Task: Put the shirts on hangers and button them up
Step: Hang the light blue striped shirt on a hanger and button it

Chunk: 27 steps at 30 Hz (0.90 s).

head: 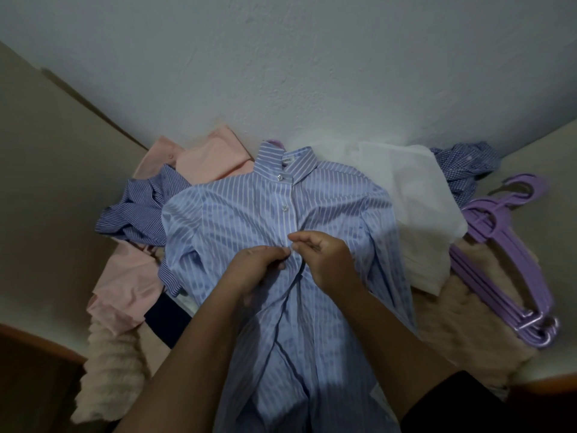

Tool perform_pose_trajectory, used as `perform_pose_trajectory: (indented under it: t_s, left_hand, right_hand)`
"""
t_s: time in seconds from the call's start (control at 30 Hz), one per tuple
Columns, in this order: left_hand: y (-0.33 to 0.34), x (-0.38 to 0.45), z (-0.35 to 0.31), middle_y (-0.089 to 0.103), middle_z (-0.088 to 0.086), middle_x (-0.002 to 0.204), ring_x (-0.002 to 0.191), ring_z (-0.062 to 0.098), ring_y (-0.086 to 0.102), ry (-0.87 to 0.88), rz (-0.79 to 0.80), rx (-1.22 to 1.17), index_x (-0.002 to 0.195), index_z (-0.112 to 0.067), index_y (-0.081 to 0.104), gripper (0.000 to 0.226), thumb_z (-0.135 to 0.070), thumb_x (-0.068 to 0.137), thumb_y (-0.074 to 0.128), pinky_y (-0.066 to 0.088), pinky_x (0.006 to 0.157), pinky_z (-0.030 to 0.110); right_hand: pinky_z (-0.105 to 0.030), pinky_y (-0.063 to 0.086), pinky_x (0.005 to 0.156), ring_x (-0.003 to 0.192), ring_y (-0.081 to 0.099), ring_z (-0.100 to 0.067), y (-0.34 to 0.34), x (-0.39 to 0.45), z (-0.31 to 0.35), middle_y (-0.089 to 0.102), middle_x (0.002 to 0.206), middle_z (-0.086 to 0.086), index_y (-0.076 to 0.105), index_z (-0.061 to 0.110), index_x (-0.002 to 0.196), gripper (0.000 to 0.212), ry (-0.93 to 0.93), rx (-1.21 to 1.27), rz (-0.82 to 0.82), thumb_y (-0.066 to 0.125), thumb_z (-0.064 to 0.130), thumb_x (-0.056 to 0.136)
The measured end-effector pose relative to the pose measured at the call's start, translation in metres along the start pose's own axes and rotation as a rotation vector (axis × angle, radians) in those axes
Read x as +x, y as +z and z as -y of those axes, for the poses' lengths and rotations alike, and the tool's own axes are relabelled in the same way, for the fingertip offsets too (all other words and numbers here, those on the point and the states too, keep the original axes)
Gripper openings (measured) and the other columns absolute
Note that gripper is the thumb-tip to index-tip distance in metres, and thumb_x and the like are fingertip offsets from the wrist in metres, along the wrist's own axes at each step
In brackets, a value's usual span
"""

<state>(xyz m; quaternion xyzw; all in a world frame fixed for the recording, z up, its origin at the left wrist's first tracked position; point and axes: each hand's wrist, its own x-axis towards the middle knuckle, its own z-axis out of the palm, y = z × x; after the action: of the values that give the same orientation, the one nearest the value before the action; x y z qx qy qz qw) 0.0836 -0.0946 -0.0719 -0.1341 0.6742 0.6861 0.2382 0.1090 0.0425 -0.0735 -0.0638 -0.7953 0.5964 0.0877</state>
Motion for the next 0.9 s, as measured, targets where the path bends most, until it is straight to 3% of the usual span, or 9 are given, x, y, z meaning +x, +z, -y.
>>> perform_pose_trajectory:
  t_s: [0.17, 0.27, 0.4, 0.53, 0.6, 0.67, 0.73, 0.83, 0.9]
  left_hand:
    - [0.001, 0.003, 0.005, 0.056, 0.004, 0.061, 0.054, 0.011, 0.045, -0.076, 0.096, -0.13, 0.087, -0.007, 0.067, 0.012, -0.018, 0.084, 0.066, 0.024, 0.047, 0.023]
    - [0.001, -0.006, 0.014, 0.054, 0.006, 0.061, 0.053, 0.015, 0.04, -0.01, 0.054, -0.109, 0.076, -0.011, 0.064, 0.011, -0.015, 0.086, 0.066, 0.027, 0.045, 0.022]
    - [-0.003, -0.038, 0.033, 0.06, 0.008, 0.067, 0.055, 0.018, 0.056, 0.137, -0.031, 0.249, 0.083, -0.008, 0.061, 0.017, -0.016, 0.079, 0.076, 0.047, 0.051, 0.025]
    - [-0.013, -0.059, 0.053, 0.067, -0.003, 0.069, 0.064, 0.007, 0.062, 0.321, -0.099, 0.76, 0.073, -0.021, 0.062, 0.011, -0.017, 0.081, 0.069, 0.049, 0.059, 0.028]
    - [-0.013, -0.066, 0.062, 0.064, -0.004, 0.073, 0.069, 0.007, 0.061, 0.402, -0.161, 0.864, 0.072, -0.024, 0.059, 0.017, -0.012, 0.085, 0.06, 0.046, 0.061, 0.03]
    - [-0.006, -0.075, 0.067, 0.06, -0.003, 0.093, 0.082, 0.011, 0.058, 0.442, -0.24, 0.867, 0.09, -0.028, 0.059, 0.012, -0.015, 0.089, 0.059, 0.044, 0.065, 0.028]
    - [0.007, -0.083, 0.073, 0.052, -0.001, 0.11, 0.093, 0.014, 0.055, 0.417, -0.255, 0.861, 0.112, -0.024, 0.056, 0.021, -0.018, 0.091, 0.057, 0.042, 0.069, 0.028]
    - [0.022, -0.09, 0.08, 0.049, -0.003, 0.108, 0.092, 0.013, 0.054, 0.336, -0.177, 0.895, 0.121, -0.023, 0.049, 0.032, -0.023, 0.09, 0.057, 0.044, 0.073, 0.03]
    - [0.026, -0.089, 0.082, 0.051, -0.003, 0.106, 0.091, 0.015, 0.056, 0.285, -0.158, 0.912, 0.123, -0.024, 0.047, 0.036, -0.027, 0.089, 0.058, 0.046, 0.076, 0.031]
  right_hand:
    - [-0.018, 0.049, 0.083, 0.09, 0.063, -0.014, 0.0, -0.002, -0.002, 0.07, 0.101, -0.013, 0.069, 0.002, 0.106, 0.019, -0.06, -0.058, 0.013, 0.059, 0.001, 0.089]
    - [-0.022, 0.049, 0.088, 0.097, 0.064, -0.015, -0.007, -0.007, -0.003, 0.069, 0.106, -0.009, 0.065, 0.006, 0.116, 0.027, -0.005, -0.067, 0.015, 0.059, 0.003, 0.09]
    - [-0.015, 0.04, 0.087, 0.107, 0.058, -0.012, -0.028, -0.021, -0.014, 0.062, 0.118, -0.004, 0.058, 0.011, 0.126, 0.039, 0.097, -0.304, 0.109, 0.063, 0.012, 0.087]
    - [-0.033, 0.038, 0.099, 0.115, 0.05, -0.022, -0.041, -0.052, -0.032, 0.052, 0.123, -0.007, 0.054, 0.016, 0.129, 0.049, 0.107, -0.593, 0.168, 0.068, 0.019, 0.082]
    - [-0.036, 0.039, 0.095, 0.113, 0.05, -0.029, -0.042, -0.068, -0.038, 0.051, 0.121, -0.012, 0.052, 0.013, 0.129, 0.048, 0.094, -0.706, 0.155, 0.064, 0.011, 0.082]
    - [-0.034, 0.039, 0.084, 0.104, 0.053, -0.033, -0.041, -0.079, -0.041, 0.054, 0.114, -0.017, 0.054, 0.008, 0.122, 0.041, 0.086, -0.715, 0.106, 0.056, 0.0, 0.082]
    - [-0.026, 0.033, 0.072, 0.093, 0.051, -0.026, -0.038, -0.085, -0.038, 0.052, 0.107, -0.014, 0.052, 0.007, 0.113, 0.034, 0.127, -0.643, 0.105, 0.051, -0.005, 0.081]
    - [-0.019, 0.027, 0.054, 0.069, 0.043, -0.011, -0.027, -0.09, -0.032, 0.044, 0.089, -0.002, 0.043, 0.014, 0.103, 0.03, 0.236, -0.465, 0.182, 0.059, 0.001, 0.082]
    - [-0.014, 0.032, 0.051, 0.065, 0.042, -0.006, -0.02, -0.093, -0.03, 0.045, 0.088, -0.001, 0.041, 0.018, 0.103, 0.032, 0.292, -0.351, 0.185, 0.065, 0.007, 0.083]
